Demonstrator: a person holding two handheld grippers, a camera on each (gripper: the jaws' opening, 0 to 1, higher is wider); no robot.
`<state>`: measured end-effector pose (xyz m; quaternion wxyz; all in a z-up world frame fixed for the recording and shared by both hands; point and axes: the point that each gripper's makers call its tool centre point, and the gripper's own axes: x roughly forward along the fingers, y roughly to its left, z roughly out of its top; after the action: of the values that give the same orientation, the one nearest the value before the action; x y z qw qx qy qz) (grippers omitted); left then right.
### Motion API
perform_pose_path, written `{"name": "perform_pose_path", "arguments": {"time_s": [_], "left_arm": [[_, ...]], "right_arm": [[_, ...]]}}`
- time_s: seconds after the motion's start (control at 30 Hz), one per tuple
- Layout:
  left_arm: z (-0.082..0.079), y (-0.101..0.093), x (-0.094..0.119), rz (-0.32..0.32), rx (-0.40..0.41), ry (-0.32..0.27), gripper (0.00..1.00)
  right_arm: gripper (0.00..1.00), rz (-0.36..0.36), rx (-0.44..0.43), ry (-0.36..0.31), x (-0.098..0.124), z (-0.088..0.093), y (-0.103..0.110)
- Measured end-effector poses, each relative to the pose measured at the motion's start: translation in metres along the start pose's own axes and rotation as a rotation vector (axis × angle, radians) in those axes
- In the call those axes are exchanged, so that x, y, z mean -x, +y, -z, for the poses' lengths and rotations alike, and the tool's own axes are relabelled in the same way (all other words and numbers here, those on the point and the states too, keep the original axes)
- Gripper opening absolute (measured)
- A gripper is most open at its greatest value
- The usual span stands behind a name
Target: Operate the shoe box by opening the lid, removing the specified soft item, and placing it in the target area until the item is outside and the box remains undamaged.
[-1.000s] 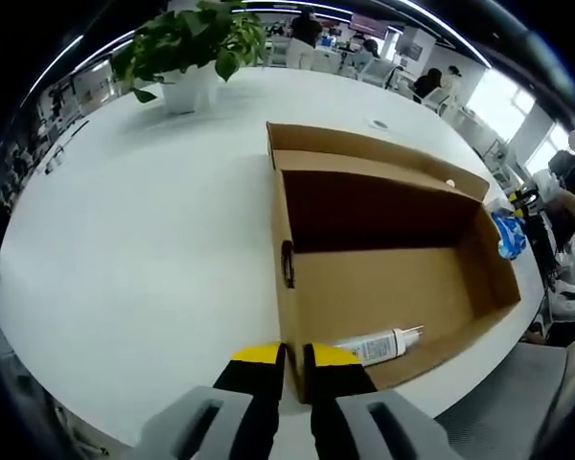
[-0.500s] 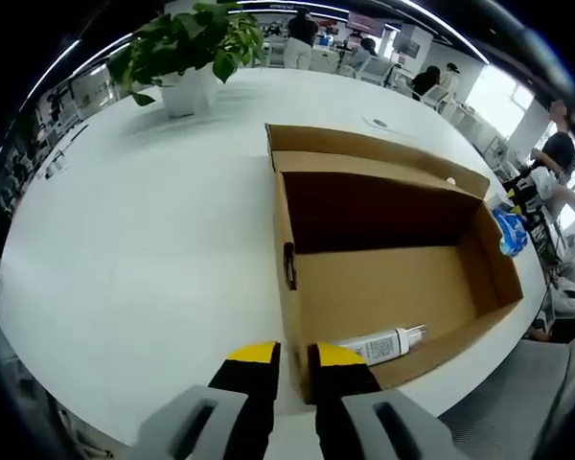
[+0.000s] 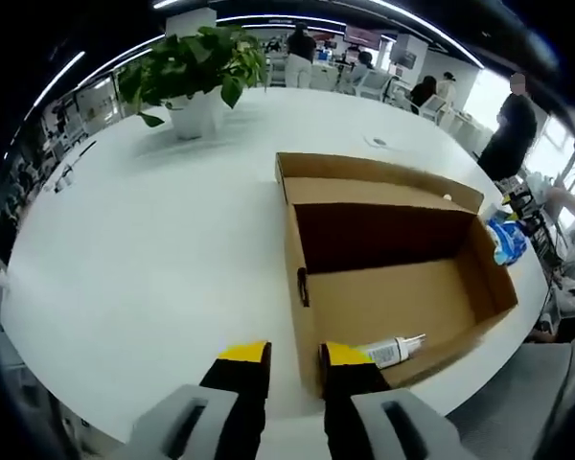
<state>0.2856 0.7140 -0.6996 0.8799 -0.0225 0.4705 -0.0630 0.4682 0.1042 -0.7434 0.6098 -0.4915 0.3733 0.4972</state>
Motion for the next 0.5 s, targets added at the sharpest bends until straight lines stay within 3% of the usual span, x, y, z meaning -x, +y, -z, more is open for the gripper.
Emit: {"name": "perform_pose_path", "arguments": {"time_s": [0.2,0.3,0.5], "left_arm": [[-0.015,-0.007,0.008,0.014,-0.055,-0.035,0.25],[-0.019,-0.013,0.009,0.033,-0.112,-0.031,0.26],[-0.022,-0.029,0.008,0.101,-0.220,-0.001,0.31]], "right_arm": [[0.33,0.042,-0.025,-0.006,0.010,-0.001,-0.004],[0.38,0.057,-0.038,0.000,0.014,-0.001,-0.003],[0.47,0.114,-0.113,-0.048,0.030,-0.012,-0.006]]}}
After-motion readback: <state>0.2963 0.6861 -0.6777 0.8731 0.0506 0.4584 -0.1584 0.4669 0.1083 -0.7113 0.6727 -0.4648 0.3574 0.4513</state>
